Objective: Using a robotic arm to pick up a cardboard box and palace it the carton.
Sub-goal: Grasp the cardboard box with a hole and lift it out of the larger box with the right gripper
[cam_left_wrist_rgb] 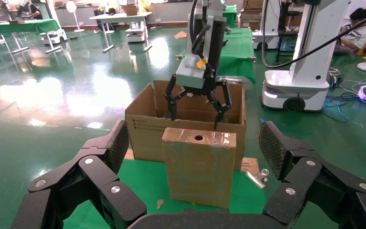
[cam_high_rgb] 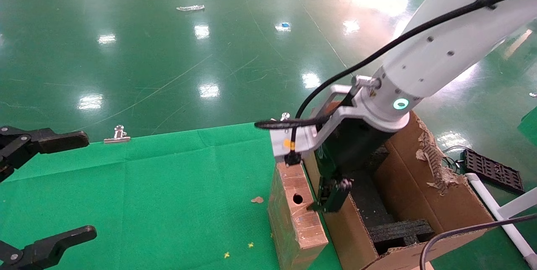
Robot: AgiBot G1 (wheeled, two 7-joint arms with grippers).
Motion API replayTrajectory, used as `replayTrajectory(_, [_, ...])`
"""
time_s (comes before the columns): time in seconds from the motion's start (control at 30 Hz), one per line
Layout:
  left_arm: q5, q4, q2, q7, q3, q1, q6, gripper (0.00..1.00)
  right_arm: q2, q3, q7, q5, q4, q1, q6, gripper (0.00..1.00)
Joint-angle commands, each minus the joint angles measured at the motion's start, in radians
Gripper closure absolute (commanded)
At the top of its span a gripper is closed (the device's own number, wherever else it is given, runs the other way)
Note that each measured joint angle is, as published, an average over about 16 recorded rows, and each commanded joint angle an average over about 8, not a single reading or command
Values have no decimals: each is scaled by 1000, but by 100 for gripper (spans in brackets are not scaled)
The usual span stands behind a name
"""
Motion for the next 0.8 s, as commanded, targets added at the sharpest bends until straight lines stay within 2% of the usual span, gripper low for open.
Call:
replayTrajectory(0.03, [0, 0, 0, 0, 0, 0, 0, 0, -9, -37, 14, 13, 0, 8, 5, 0])
replayTrajectory(0.27, [0, 0, 0, 0, 1, 0, 0, 0, -31, -100, 79, 23, -4, 39, 20, 0])
replayTrajectory(0.33, [-1, 0, 0, 0, 1, 0, 0, 0, -38, -117, 150, 16, -9, 51, 20, 0])
replayTrajectory(0.43, [-1, 0, 0, 0, 1, 0, 0, 0, -45, -137, 308, 32, -36, 60, 16, 0])
replayTrajectory(0.57, [-1, 0, -1, 1, 1, 0, -1, 0, -43, -152, 526, 106, -130, 49, 8, 0])
replayTrajectory(0.7, [-1, 0, -1, 1, 2, 0, -1, 0, -36, -154, 642, 185, -255, 24, 8, 0])
replayTrajectory(0.8, [-1, 0, -1, 1, 2, 0, -1, 0, -38, -157, 685, 222, -325, 3, 13, 0])
